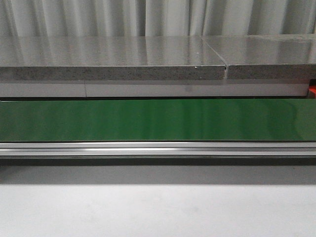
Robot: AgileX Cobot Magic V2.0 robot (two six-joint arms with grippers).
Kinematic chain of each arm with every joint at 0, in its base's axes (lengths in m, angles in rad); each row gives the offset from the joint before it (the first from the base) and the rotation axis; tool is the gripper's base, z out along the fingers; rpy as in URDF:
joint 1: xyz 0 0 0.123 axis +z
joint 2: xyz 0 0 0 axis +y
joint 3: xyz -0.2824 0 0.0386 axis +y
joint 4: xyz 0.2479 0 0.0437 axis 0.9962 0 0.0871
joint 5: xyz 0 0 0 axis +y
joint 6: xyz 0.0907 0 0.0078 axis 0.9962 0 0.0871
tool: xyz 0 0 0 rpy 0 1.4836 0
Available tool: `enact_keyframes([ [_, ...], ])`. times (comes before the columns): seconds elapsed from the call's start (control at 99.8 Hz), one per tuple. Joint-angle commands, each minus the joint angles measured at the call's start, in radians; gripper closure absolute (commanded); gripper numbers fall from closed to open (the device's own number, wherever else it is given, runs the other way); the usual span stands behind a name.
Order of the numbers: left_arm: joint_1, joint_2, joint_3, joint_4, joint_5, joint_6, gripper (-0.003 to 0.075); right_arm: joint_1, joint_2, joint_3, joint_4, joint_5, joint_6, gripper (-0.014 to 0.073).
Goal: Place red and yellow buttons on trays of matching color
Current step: 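Lower the left gripper onto a red mushroom button and grasp it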
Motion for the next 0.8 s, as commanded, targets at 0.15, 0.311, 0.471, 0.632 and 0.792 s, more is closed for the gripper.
enact_keyframes([
  [0.15, 0.025, 0.028, -0.069, 0.021, -0.043, -0.008, 0.0164, 0.001, 0.0, -0.026, 0.011, -0.063, -0.01, 0.0662],
  [0.311, 0.034, 0.046, -0.069, 0.031, -0.059, -0.008, 0.0164, 0.001, 0.0, -0.026, 0.011, -0.063, -0.01, 0.0662],
  [0.471, 0.042, 0.065, -0.069, 0.031, -0.073, -0.008, 0.0179, 0.001, 0.0, -0.026, 0.011, -0.063, -0.01, 0.0662],
  [0.632, 0.042, 0.092, -0.069, 0.028, -0.073, -0.008, 0.027, 0.001, 0.0, -0.026, 0.011, -0.063, -0.01, 0.0662],
  [0.792, 0.042, 0.093, -0.069, 0.028, -0.073, -0.008, 0.0434, 0.001, 0.0, -0.026, 0.011, -0.062, -0.01, 0.0662],
])
